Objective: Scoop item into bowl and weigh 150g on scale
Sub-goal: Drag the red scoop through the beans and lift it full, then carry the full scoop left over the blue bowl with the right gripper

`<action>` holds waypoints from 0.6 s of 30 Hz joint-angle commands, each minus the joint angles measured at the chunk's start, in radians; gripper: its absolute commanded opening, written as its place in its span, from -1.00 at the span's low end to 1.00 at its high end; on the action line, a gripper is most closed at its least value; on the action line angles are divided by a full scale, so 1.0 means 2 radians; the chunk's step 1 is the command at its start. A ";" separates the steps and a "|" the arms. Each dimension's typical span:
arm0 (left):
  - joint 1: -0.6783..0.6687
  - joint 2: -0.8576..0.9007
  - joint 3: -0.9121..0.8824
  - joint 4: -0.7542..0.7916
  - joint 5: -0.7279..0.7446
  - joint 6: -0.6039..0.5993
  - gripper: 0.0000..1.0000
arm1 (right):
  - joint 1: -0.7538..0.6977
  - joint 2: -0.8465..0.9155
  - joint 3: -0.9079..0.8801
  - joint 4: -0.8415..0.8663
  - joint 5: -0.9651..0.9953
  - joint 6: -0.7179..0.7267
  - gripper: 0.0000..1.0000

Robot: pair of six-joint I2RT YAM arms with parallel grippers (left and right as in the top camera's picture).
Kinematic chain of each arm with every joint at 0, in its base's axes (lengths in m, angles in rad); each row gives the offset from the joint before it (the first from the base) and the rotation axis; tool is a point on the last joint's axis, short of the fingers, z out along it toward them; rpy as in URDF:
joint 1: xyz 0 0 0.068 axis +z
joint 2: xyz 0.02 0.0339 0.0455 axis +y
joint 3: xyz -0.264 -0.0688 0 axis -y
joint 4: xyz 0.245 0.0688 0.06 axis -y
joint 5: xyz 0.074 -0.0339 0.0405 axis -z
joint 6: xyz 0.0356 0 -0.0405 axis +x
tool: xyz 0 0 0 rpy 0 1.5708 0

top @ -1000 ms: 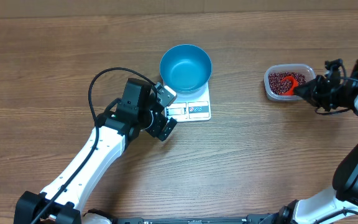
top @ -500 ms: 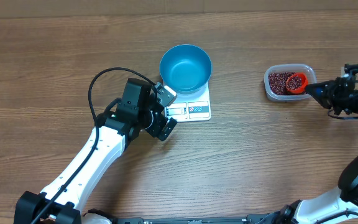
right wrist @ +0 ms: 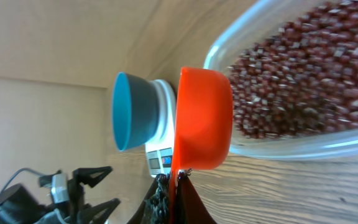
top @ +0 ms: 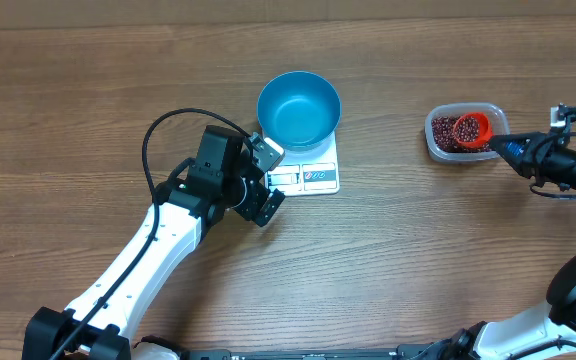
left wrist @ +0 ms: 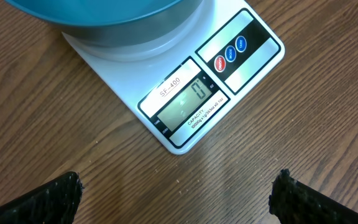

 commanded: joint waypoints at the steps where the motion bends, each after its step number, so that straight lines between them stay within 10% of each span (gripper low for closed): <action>1: 0.000 0.004 -0.005 0.002 0.006 -0.003 0.99 | -0.001 0.003 0.007 -0.003 -0.048 -0.019 -0.92; 18: 0.000 0.004 -0.005 0.002 0.006 -0.003 0.99 | 0.103 0.003 0.008 0.011 -0.090 0.022 -0.92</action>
